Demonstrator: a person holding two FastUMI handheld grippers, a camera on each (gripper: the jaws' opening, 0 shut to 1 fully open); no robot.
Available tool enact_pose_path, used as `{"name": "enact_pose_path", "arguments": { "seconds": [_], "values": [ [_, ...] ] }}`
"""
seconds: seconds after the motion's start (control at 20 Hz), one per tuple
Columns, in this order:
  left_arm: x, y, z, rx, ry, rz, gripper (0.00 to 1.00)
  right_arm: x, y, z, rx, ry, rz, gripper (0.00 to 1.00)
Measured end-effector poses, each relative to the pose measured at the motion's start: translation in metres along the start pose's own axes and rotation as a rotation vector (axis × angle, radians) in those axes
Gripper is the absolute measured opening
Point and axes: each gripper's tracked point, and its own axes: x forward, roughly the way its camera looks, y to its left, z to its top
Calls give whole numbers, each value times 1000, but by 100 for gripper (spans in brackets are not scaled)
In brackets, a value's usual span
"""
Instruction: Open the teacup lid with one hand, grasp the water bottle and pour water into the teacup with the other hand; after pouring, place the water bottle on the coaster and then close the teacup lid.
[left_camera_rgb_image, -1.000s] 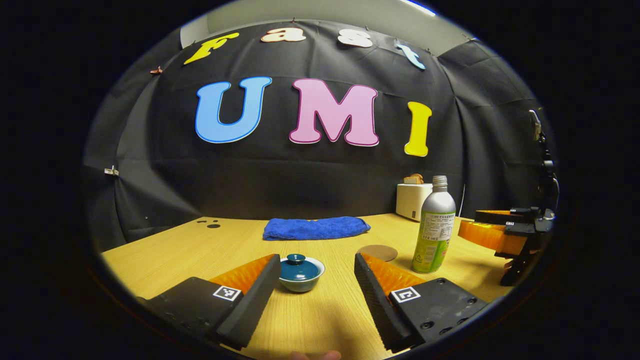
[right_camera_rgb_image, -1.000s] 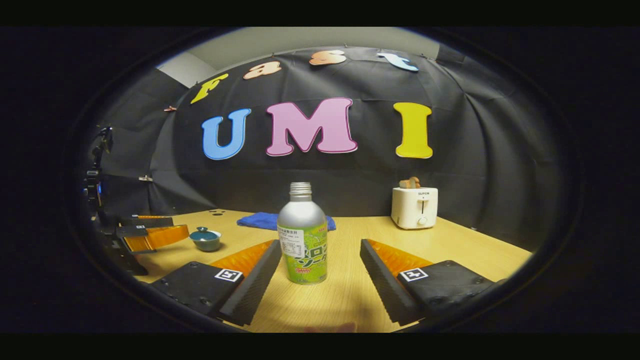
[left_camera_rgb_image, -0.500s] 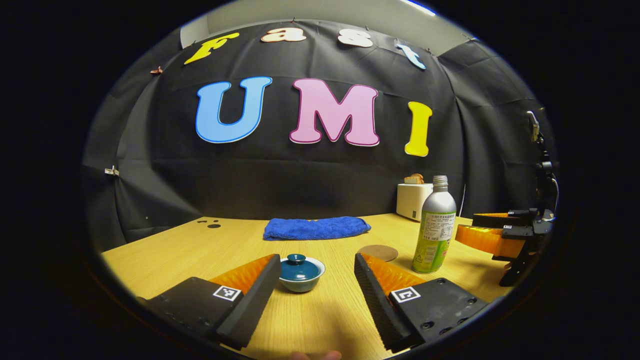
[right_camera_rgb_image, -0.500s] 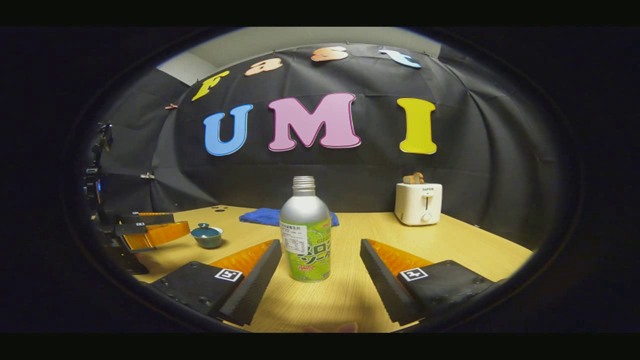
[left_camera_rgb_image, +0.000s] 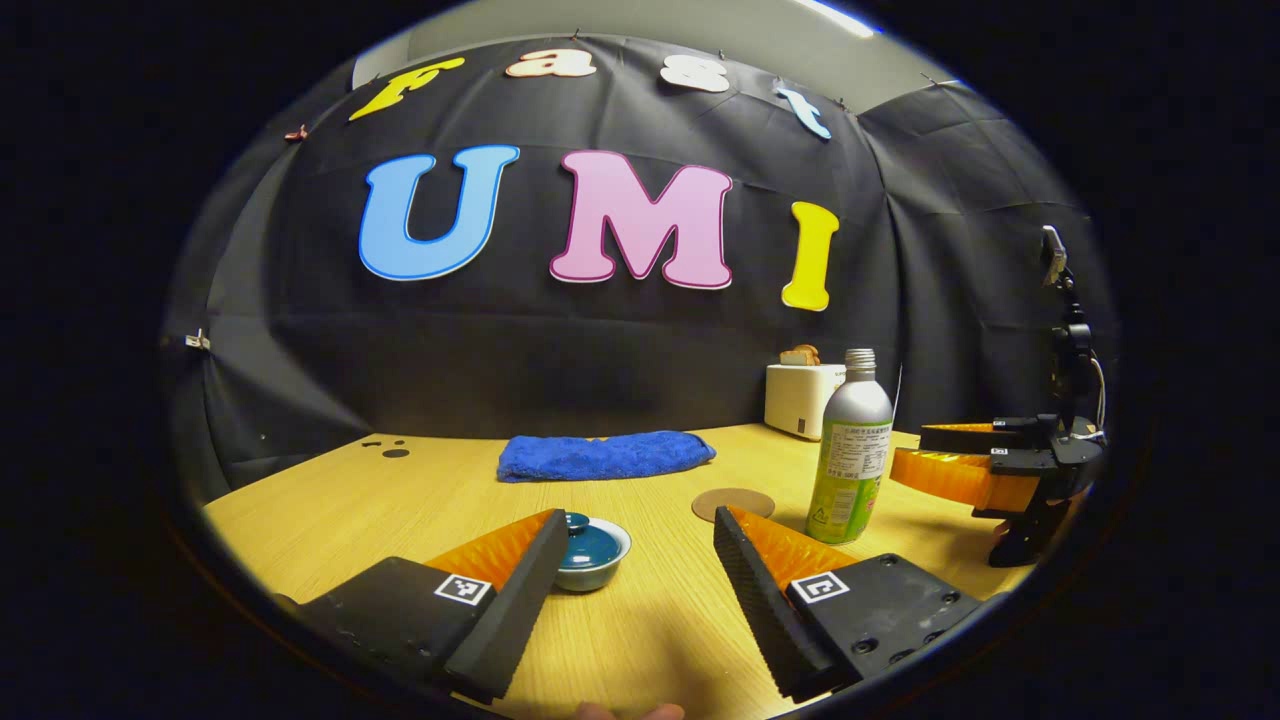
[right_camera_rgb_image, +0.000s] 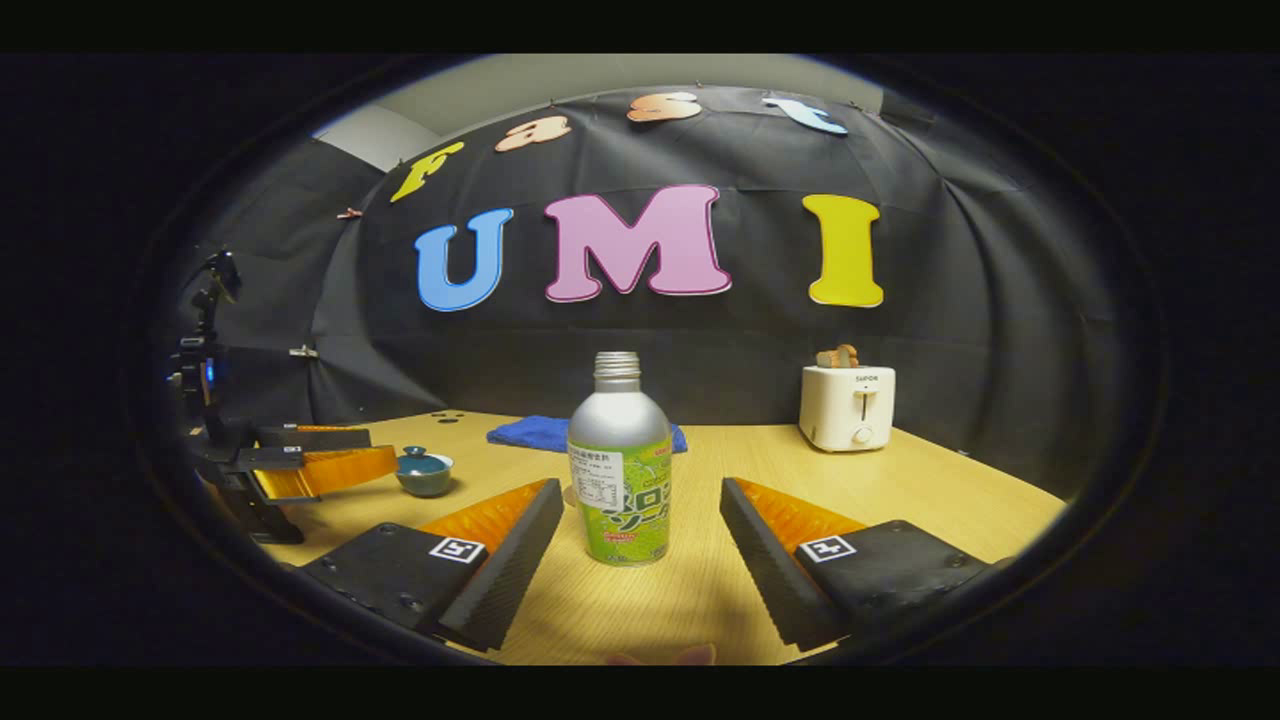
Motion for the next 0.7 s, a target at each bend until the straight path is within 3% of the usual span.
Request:
{"name": "enact_pose_path", "arguments": {
  "seconds": [0.45, 0.7],
  "values": [
    [45, 30, -14, 33, 114, -1, 92, 2, -1, 0, 0, 0, 8, 98],
    [58, 36, -18, 84, 152, 28, 85, 1, 3, 0, 1, 1, 26, 98]
  ]
}}
